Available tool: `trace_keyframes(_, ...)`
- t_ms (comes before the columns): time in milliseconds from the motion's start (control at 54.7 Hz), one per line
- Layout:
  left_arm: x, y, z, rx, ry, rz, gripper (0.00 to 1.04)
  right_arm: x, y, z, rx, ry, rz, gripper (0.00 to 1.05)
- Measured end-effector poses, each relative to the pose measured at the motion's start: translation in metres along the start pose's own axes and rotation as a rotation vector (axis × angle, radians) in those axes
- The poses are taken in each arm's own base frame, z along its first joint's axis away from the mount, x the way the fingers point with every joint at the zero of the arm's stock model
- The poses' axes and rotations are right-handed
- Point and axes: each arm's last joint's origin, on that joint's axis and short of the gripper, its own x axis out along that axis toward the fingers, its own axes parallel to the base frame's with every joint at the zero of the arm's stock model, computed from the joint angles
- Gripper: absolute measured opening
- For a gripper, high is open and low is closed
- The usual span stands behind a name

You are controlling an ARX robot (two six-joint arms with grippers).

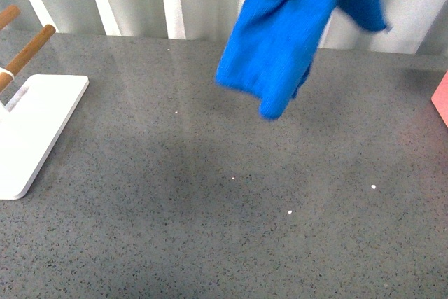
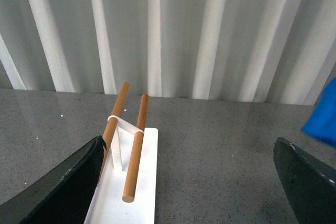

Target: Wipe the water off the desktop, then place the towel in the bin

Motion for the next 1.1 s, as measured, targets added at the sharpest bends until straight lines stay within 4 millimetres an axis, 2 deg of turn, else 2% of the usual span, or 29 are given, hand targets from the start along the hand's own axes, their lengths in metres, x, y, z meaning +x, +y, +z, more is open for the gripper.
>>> trace_keyframes(55, 0.000, 0.000, 0.000, 0.000, 0.000, 0.000, 0.98, -0.026, -0.012, 0.012, -0.006, -0.042, -0.071, 0.05)
trace_keyframes(146, 0.000, 0.000, 0.000, 0.000, 0.000, 0.000, 0.98, -0.057, -0.033, 0.025, 0.019, -0.077, -0.171, 0.05)
trace_keyframes(274, 0.000, 0.000, 0.000, 0.000, 0.000, 0.000, 0.98, -0.082, -0.075, 0.031, 0.077, -0.054, -0.390, 0.05)
trace_keyframes(329, 0.000, 0.000, 0.000, 0.000, 0.000, 0.000, 0.98, -0.090, -0.104, 0.026, 0.125, 0.004, -0.477, 0.05)
trace_keyframes(402, 0.000, 0.000, 0.000, 0.000, 0.000, 0.000, 0.98, -0.094, -0.122, 0.020, 0.163, 0.047, -0.507, 0.05)
trace_keyframes(439, 0.000, 0.000, 0.000, 0.000, 0.000, 0.000, 0.98, -0.098, -0.138, 0.014, 0.189, 0.089, -0.544, 0.05)
trace_keyframes(548, 0.000, 0.000, 0.000, 0.000, 0.000, 0.000, 0.98, -0.105, -0.158, 0.004, 0.204, 0.124, -0.576, 0.05)
trace_keyframes(713, 0.000, 0.000, 0.000, 0.000, 0.000, 0.000, 0.98, -0.104, -0.178, -0.013, 0.192, 0.175, -0.603, 0.05)
trace_keyframes(1097, 0.000, 0.000, 0.000, 0.000, 0.000, 0.000, 0.98, -0.100, -0.204, -0.039, 0.185, 0.291, -0.636, 0.05)
